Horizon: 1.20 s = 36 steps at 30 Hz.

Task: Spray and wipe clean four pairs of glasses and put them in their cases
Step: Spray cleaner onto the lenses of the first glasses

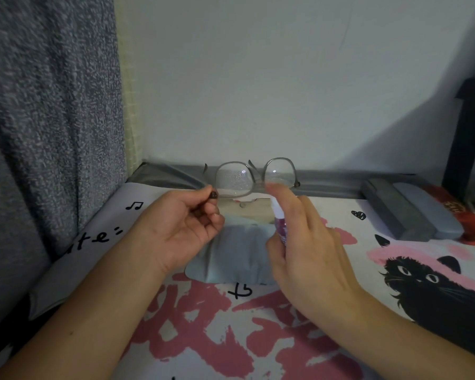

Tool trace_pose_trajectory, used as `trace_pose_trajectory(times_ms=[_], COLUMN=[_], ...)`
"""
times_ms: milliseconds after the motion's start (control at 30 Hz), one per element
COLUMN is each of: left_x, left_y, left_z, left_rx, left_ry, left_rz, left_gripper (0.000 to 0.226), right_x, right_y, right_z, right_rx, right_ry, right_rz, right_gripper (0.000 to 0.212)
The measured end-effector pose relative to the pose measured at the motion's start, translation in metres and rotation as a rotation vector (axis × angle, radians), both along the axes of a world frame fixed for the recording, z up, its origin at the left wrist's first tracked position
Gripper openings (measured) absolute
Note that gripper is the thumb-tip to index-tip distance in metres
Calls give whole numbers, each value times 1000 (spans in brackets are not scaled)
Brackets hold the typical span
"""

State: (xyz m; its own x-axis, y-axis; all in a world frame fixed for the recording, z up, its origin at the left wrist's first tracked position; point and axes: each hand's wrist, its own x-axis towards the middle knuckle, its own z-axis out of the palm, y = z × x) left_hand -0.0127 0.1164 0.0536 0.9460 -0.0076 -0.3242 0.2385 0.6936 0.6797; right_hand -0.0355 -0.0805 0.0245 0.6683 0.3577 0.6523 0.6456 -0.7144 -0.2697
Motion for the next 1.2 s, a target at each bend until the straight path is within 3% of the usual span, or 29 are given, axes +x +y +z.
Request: trace_pose_trajectory(times_ms=[267, 500, 700, 767, 833, 900, 967, 1067, 1200], left_x=[1, 3, 2, 2, 2, 1, -1, -3, -6], left_y=[4, 5, 3, 1, 2, 3, 2, -6, -9], left_z=[-1, -2, -5, -7, -11, -16, -18, -15, -16], left_rx=[-10, -6, 35, 181, 452, 763, 959, 1134, 1162], left_ry=[7, 14, 1, -77, -205, -311, -378, -424, -522], left_rz=[35, 37, 36, 53, 112, 172, 231, 377, 408], left_gripper=[13, 9, 9, 12, 17, 23, 22, 19, 20], right_x=[17, 15, 30, 50, 73, 88, 96, 103, 112], right_y=[-19, -19, -35, -52, -73, -91, -104, -106, -99], right_z=[10, 11, 24, 26, 23, 18, 11, 0, -12], right_rx=[175, 187, 508, 643, 752, 768, 734, 668, 585], right_ry=[-31, 91, 161, 192, 256, 323, 372, 383, 428], right_rz=[-155, -114, -210, -249, -265, -312, -336, -323, -278], right_gripper=[89, 76, 85, 75, 59, 35, 17, 19, 25])
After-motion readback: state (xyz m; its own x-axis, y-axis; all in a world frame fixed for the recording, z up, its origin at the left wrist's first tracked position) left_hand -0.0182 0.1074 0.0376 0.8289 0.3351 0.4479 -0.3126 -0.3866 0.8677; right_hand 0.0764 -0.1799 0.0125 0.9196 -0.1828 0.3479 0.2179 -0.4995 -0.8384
